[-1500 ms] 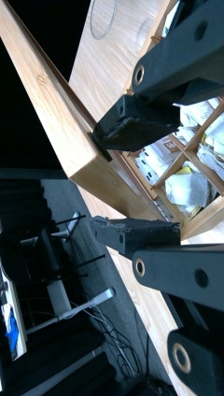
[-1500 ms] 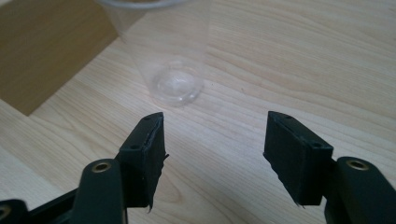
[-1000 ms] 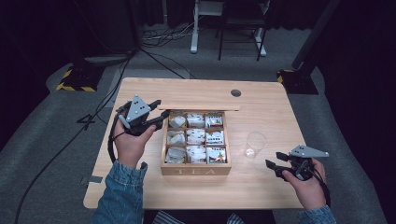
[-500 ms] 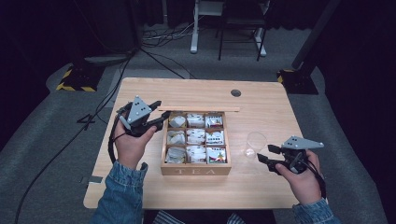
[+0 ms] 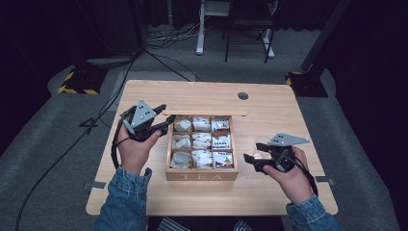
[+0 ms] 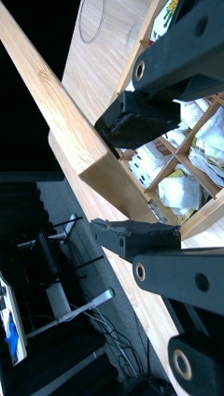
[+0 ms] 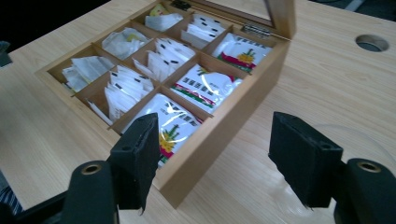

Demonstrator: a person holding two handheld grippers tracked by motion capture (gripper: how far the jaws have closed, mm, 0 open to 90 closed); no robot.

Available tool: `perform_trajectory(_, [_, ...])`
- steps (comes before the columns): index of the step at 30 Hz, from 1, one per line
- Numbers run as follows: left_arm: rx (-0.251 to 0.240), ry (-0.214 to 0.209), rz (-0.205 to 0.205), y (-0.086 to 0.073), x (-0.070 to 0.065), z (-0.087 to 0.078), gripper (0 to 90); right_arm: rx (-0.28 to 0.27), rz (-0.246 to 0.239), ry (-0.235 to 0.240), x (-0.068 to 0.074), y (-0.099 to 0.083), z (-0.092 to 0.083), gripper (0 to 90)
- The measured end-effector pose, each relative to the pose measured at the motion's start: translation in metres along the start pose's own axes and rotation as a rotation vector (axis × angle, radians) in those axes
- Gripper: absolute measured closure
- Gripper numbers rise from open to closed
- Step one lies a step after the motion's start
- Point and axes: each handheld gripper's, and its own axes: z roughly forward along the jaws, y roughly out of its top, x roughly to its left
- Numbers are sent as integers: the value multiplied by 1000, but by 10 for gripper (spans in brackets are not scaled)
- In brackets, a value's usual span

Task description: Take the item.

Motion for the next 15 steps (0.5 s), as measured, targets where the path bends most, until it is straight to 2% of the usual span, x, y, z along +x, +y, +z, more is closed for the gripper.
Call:
perform_trajectory(9, [6,-1,2,0,0,0,521,57,-62,51,16,15,21,371])
perform_trajectory(15, [10,-3,5,0,1,0,516,60,-87,74,24,26,33,380])
